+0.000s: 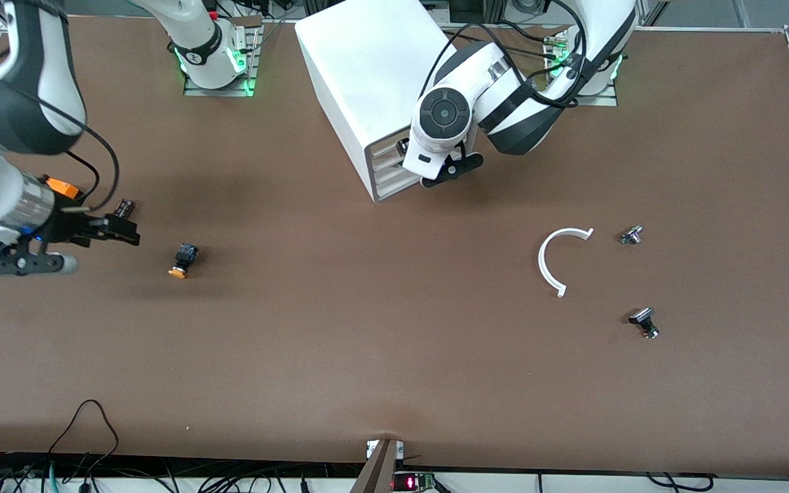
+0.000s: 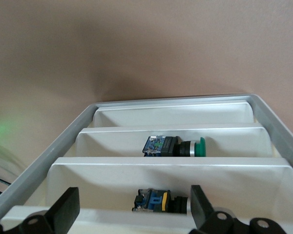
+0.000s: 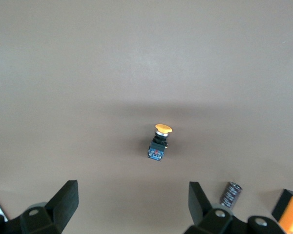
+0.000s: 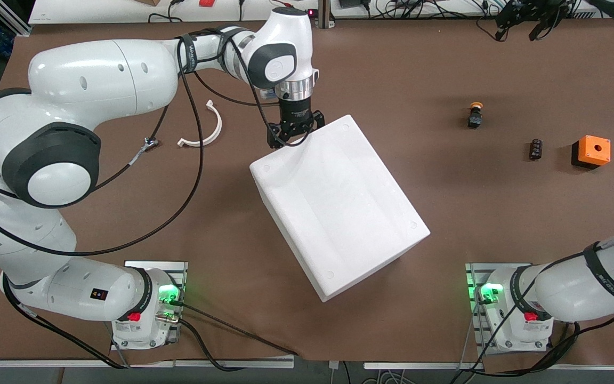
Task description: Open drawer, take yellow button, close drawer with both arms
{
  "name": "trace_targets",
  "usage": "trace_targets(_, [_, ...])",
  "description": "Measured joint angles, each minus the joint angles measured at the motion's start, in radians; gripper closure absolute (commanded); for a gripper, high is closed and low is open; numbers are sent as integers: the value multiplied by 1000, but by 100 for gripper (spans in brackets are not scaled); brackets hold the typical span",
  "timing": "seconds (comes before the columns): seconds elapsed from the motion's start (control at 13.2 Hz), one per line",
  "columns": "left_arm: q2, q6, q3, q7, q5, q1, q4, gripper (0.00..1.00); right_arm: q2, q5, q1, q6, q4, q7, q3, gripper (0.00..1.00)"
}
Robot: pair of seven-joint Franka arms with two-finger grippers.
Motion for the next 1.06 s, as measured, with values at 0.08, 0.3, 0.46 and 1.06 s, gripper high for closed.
trace_targets(0.08, [-13, 0, 2, 4, 8, 9, 9, 0, -29, -8, 0, -18, 0, 0, 0, 0])
trace_targets(0.3, [-45, -73, 4, 80, 85, 58, 84, 0, -92, -22, 0, -77, -1, 0, 0, 0])
trace_targets(0.46, [-53, -136, 6, 205, 115, 107, 145, 0, -118, -27, 1, -96, -1, 0, 4, 0])
trace_targets(1.06, [-62, -339, 14, 767, 235, 318, 366, 0, -188, -153, -4, -167, -3, 47, 95, 0])
